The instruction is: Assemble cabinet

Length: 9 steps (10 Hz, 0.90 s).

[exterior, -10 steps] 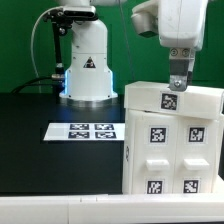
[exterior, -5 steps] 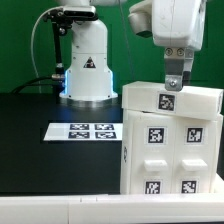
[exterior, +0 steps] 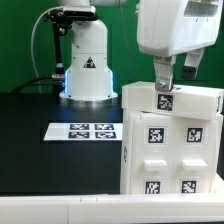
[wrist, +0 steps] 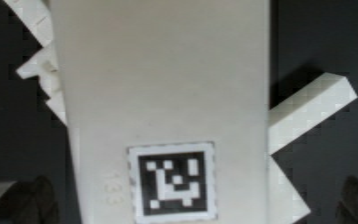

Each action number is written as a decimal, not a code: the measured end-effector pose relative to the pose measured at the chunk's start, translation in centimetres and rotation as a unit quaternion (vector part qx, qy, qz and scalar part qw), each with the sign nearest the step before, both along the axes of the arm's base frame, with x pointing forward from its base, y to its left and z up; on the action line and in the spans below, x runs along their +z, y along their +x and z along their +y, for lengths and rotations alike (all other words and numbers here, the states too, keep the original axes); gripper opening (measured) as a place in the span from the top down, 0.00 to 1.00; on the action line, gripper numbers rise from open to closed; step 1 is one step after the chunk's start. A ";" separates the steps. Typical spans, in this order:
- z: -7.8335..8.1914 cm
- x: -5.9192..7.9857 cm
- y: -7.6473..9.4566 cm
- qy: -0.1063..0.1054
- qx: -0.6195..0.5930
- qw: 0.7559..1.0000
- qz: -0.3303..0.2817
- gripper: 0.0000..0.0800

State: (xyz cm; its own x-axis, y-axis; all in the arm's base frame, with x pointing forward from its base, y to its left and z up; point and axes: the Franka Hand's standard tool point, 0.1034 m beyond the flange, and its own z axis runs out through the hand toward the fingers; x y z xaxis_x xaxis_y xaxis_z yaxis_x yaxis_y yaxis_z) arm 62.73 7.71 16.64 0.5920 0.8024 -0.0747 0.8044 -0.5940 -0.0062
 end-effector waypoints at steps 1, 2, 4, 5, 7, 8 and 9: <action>-0.1 -0.3 0.0 0.000 -0.001 1.000 -0.002 0.00; 0.1 -0.8 0.0 0.000 -0.006 1.000 -0.005 0.00; 0.2 -1.1 0.0 0.000 -0.011 1.000 -0.010 0.00; 0.1 -1.2 0.0 0.000 -0.027 1.000 -0.011 0.16; 0.1 -1.2 0.1 -0.001 -0.048 0.999 -0.012 0.31; 0.1 -1.2 0.1 -0.002 -0.079 0.997 -0.014 0.31; 0.1 -1.1 0.1 -0.004 -0.123 0.992 -0.017 0.31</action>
Offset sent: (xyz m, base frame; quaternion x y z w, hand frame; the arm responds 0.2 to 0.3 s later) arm 0.0000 0.0000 0.0000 0.0000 0.0000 0.0000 1.0000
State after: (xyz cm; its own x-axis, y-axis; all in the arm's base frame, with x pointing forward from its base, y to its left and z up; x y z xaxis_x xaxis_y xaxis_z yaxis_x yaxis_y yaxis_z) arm 62.81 7.78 15.50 0.7727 0.6322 -0.0571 0.6341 -0.7729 0.0229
